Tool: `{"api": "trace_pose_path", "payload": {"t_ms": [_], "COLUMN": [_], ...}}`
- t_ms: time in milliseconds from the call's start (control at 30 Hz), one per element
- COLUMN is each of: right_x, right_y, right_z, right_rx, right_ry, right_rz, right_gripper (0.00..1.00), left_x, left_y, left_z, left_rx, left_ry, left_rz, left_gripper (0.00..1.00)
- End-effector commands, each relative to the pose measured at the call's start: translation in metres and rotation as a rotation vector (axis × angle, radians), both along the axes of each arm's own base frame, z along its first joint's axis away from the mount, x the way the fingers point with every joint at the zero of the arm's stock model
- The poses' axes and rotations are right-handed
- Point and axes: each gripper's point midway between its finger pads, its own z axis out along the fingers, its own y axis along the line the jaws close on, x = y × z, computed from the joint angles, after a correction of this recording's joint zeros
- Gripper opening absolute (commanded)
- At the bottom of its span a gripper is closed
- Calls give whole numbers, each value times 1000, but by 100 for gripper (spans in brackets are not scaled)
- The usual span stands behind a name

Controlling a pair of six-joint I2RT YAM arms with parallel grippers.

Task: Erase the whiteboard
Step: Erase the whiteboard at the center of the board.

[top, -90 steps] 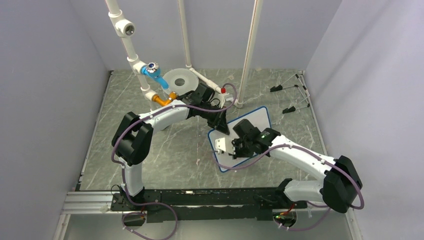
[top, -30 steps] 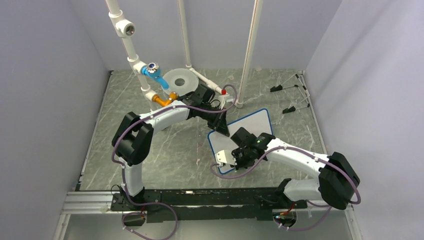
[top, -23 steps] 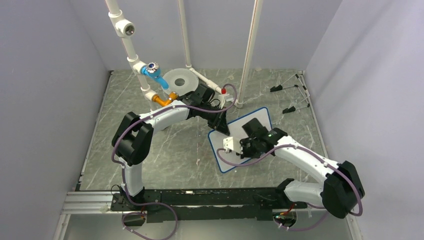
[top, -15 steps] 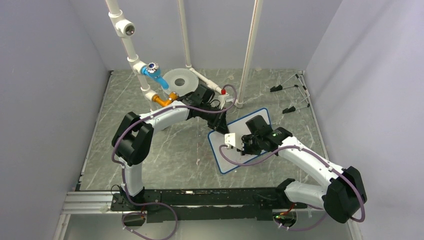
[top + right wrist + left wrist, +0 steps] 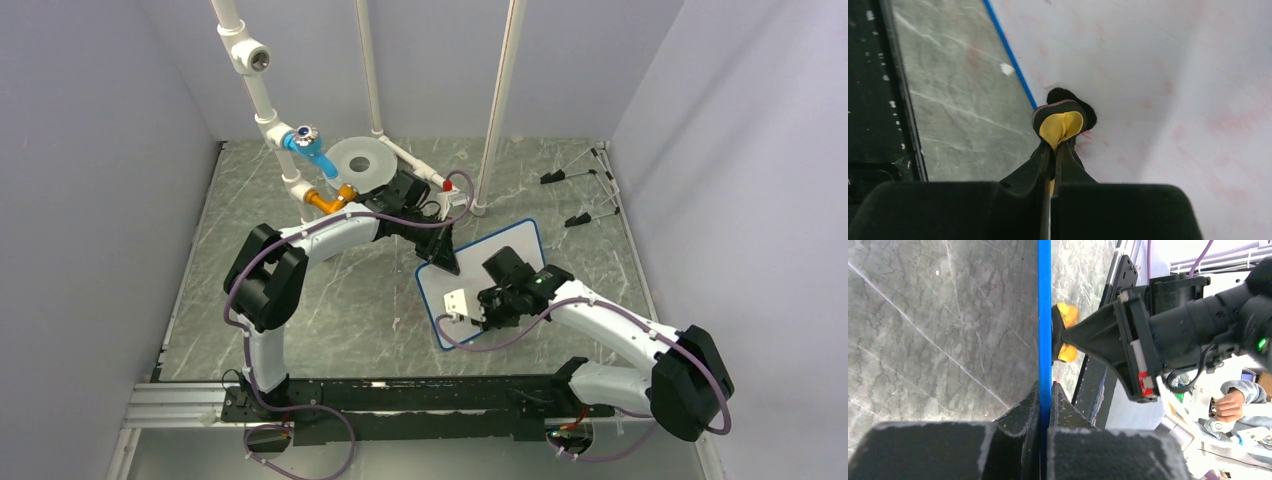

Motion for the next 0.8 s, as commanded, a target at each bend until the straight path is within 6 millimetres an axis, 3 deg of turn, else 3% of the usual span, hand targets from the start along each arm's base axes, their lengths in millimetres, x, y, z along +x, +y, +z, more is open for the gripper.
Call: {"api": "trace_pose_path", "payload": {"t_ms": [0, 133, 200, 333, 533, 667, 767], "right_x": [46, 73, 74, 39, -2, -7, 8], "right_y": [7, -1, 0, 1, -19, -21, -15], "right_z": [43, 62, 64, 40, -5, -17, -10], "right_rx": [120, 157, 177, 155, -46, -98, -72], "right_ry": [-128, -190, -186, -77, 9, 25, -11], "right_rz": [-122, -211, -217, -86, 29, 30, -28], "right_gripper": [0, 0, 0, 0, 0, 0, 0], "left_x": [-9, -9, -10, -10, -8, -7, -8], "left_y": [-6, -6, -5, -5, -6, -6, -6], "left_z": [38, 41, 42, 42, 43, 43, 43], "left_rx": [-118, -121, -123, -123, -122, -119, -116], "left_ry": [-47, -53, -55, -58, -58, -60, -59], "left_rz": [-64, -62, -62, -63, -67, -66, -67], "left_gripper": [0, 0, 0, 0, 0, 0, 0]}}
